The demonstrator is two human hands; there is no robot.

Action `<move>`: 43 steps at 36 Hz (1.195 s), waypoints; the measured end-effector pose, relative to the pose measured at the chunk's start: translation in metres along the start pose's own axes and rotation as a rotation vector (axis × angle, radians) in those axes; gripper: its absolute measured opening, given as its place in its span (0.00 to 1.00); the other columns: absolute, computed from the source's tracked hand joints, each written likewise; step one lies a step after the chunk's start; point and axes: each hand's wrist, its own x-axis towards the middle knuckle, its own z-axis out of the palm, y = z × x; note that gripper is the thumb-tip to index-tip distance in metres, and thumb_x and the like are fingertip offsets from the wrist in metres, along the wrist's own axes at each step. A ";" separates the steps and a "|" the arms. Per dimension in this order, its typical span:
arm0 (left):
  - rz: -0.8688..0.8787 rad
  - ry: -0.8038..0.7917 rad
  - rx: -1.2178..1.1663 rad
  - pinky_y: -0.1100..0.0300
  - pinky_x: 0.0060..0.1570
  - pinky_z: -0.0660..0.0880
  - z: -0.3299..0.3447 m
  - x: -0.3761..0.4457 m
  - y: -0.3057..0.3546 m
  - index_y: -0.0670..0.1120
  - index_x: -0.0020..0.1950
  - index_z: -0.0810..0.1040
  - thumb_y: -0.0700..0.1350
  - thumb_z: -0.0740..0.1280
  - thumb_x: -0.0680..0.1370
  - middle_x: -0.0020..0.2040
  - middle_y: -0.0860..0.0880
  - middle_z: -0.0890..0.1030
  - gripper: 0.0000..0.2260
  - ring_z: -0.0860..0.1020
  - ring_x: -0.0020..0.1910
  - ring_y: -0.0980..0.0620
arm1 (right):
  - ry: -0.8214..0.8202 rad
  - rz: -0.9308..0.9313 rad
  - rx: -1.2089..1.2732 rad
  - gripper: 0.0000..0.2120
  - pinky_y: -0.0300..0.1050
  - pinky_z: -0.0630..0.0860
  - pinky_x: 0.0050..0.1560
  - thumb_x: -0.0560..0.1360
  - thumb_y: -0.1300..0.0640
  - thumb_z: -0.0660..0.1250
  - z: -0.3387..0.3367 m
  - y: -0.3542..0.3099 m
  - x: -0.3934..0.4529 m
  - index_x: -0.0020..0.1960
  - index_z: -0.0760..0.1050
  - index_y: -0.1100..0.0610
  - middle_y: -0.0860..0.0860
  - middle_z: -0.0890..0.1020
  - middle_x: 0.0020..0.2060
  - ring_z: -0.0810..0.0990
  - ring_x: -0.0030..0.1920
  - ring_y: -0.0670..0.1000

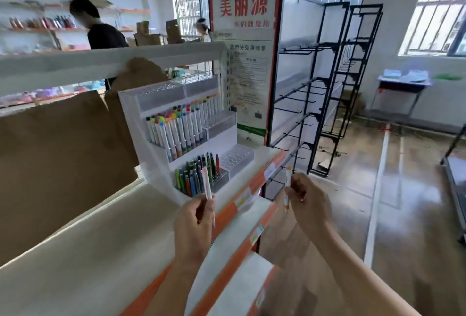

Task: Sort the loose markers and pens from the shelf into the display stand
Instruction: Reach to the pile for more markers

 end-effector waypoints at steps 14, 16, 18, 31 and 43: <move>-0.006 0.114 0.148 0.60 0.36 0.66 0.042 0.118 -0.015 0.47 0.44 0.78 0.49 0.62 0.79 0.36 0.49 0.77 0.09 0.74 0.34 0.53 | -0.006 -0.109 0.095 0.13 0.40 0.64 0.31 0.75 0.61 0.68 0.065 0.000 0.138 0.38 0.66 0.51 0.43 0.69 0.26 0.66 0.28 0.41; -0.015 0.127 0.181 0.63 0.37 0.65 0.046 0.127 -0.015 0.44 0.45 0.78 0.50 0.62 0.79 0.37 0.49 0.77 0.11 0.74 0.34 0.55 | -0.009 -0.139 0.123 0.13 0.39 0.64 0.31 0.75 0.62 0.68 0.076 -0.001 0.154 0.38 0.66 0.50 0.42 0.69 0.28 0.68 0.29 0.43; -0.028 0.139 0.215 0.71 0.35 0.66 0.050 0.136 -0.012 0.44 0.44 0.78 0.51 0.62 0.79 0.37 0.49 0.77 0.12 0.74 0.34 0.57 | -0.021 -0.165 0.159 0.10 0.38 0.65 0.31 0.75 0.61 0.67 0.088 -0.003 0.169 0.40 0.68 0.51 0.42 0.71 0.30 0.70 0.30 0.46; 0.004 0.367 0.264 0.66 0.30 0.63 0.104 0.195 0.001 0.53 0.36 0.70 0.51 0.60 0.79 0.31 0.52 0.71 0.11 0.70 0.30 0.57 | -0.151 -0.390 0.468 0.05 0.35 0.65 0.31 0.75 0.62 0.67 0.141 -0.027 0.285 0.42 0.73 0.57 0.44 0.75 0.31 0.71 0.31 0.44; -0.100 0.565 0.495 0.73 0.36 0.65 0.134 0.209 0.003 0.42 0.45 0.76 0.46 0.62 0.79 0.36 0.51 0.74 0.08 0.72 0.35 0.60 | -0.406 -0.619 0.569 0.05 0.46 0.71 0.33 0.78 0.59 0.65 0.178 -0.055 0.332 0.44 0.69 0.54 0.51 0.79 0.33 0.77 0.33 0.51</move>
